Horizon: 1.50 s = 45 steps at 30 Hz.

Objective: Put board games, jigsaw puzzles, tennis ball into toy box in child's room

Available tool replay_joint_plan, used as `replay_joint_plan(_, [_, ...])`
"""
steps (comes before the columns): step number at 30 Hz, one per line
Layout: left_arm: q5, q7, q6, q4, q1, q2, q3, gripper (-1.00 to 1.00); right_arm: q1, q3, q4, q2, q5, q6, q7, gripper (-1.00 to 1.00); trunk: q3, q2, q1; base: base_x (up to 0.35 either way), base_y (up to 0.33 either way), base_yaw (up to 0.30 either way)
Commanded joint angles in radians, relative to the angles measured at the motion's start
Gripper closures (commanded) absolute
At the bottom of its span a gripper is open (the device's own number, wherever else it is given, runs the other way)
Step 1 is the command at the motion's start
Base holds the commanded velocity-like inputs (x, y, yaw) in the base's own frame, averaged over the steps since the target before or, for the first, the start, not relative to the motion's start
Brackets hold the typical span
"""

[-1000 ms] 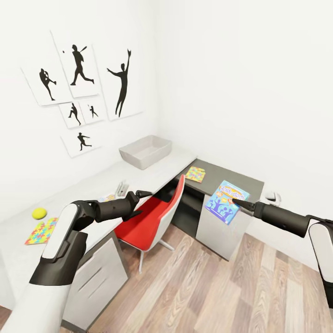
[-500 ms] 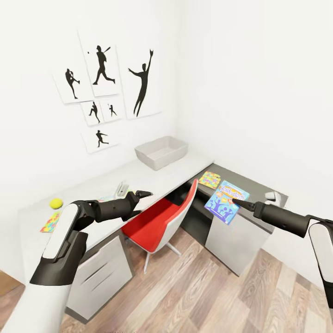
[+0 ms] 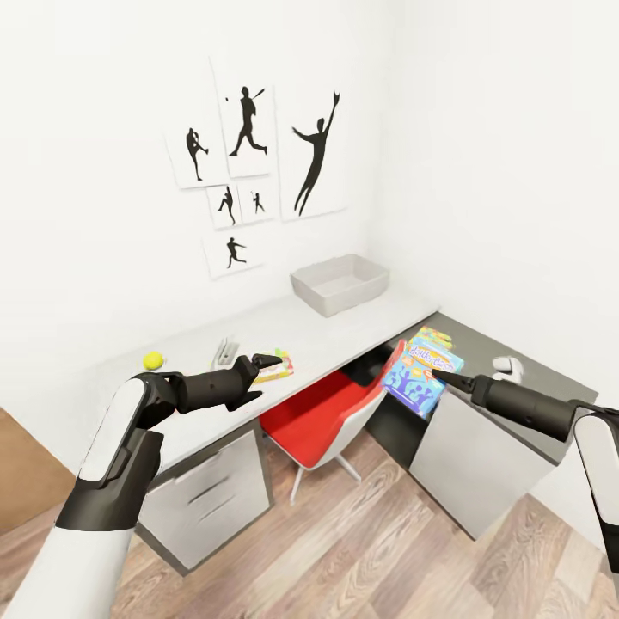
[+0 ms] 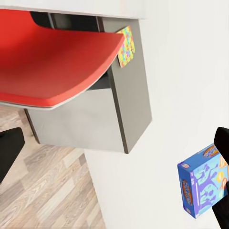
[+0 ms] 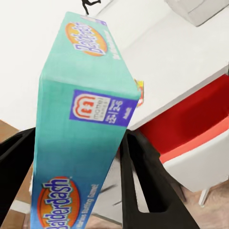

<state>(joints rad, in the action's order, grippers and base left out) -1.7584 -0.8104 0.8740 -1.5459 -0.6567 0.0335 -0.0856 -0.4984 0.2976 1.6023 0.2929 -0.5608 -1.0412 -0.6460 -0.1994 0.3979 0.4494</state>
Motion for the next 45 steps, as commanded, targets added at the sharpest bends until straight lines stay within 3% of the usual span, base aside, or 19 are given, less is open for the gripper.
replay_joint_plan(1, [-0.009, -0.010, -0.001, -0.001, -0.001, 0.000, -0.001, -1.00, -0.001, 0.002, 0.001, 0.000, -0.001, -0.006, -0.007, 1.00, -0.002, 0.002, 0.001, 0.001, -0.002, 0.300])
replay_joint_plan(14, [-0.009, -0.010, -0.001, -0.001, -0.001, 0.000, -0.004, -1.00, 0.003, -0.004, 0.000, -0.004, 0.000, -0.006, -0.006, 1.00, -0.002, 0.002, 0.001, 0.031, -0.069, 0.192])
replay_joint_plan(28, [-0.009, -0.010, -0.001, -0.002, -0.001, 0.001, -0.006, -1.00, 0.004, -0.050, 0.001, 0.000, 0.009, -0.006, -0.009, 1.00, -0.002, 0.002, 0.001, 0.166, -0.229, 0.039])
replay_joint_plan(45, [-0.009, -0.010, -0.001, -0.002, -0.001, -0.001, -0.006, -1.00, -0.001, -0.056, 0.000, 0.000, 0.011, -0.006, -0.005, 1.00, -0.002, 0.002, 0.001, 0.148, -0.154, 0.262])
